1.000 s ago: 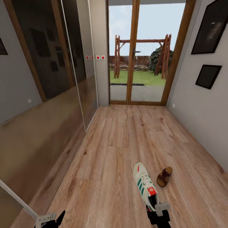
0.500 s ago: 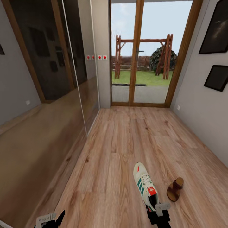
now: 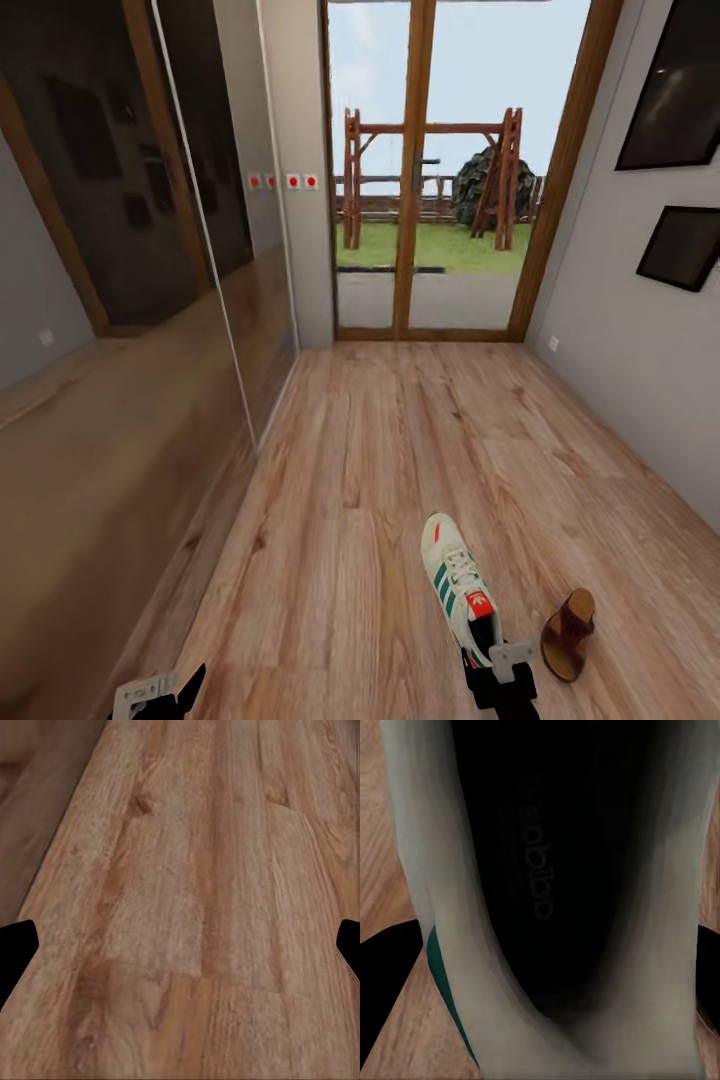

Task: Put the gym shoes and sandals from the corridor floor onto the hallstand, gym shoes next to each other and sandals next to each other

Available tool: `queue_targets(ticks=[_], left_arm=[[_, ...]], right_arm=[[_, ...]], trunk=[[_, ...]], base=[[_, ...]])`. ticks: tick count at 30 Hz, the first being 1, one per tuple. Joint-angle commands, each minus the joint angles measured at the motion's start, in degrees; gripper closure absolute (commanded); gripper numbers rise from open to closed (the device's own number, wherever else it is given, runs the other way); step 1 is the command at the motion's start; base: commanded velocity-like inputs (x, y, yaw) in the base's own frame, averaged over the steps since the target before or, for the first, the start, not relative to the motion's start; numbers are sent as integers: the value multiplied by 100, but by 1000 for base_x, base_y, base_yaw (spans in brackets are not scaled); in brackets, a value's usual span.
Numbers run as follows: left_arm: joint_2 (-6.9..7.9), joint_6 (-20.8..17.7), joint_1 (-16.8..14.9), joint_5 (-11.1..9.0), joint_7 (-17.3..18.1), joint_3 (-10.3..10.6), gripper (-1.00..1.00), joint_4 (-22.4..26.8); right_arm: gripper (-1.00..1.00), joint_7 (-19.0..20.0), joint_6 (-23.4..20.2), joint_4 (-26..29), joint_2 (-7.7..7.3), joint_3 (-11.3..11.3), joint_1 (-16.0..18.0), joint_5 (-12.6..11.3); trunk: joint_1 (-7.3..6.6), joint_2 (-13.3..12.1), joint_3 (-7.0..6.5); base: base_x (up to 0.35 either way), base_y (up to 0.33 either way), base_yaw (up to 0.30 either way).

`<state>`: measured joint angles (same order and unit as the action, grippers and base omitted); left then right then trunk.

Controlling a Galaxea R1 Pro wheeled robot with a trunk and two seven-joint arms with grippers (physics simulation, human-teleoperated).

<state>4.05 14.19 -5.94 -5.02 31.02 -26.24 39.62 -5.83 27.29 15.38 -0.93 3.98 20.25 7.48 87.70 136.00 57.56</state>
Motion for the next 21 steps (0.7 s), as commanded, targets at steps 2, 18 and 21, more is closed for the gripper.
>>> queue_targets(ticks=[2,18,21], left_arm=[[1,-11,-3,-51,48,-12,-100,-7],[0,-12,-3,-51,48,-11,-100,-7],[0,-13,-3,-51,47,-6,-100,-7]], right_arm=[[100,-59,5,-2,-3,41,5,43],[100,-59,5,0,-3,41,5,43],[100,-63,5,0,2,41,5,43]], trunk=[[2,2,5],[2,2,5],[2,2,5]], base=[[335,78,-108],[335,63,-14],[337,4,-109]])
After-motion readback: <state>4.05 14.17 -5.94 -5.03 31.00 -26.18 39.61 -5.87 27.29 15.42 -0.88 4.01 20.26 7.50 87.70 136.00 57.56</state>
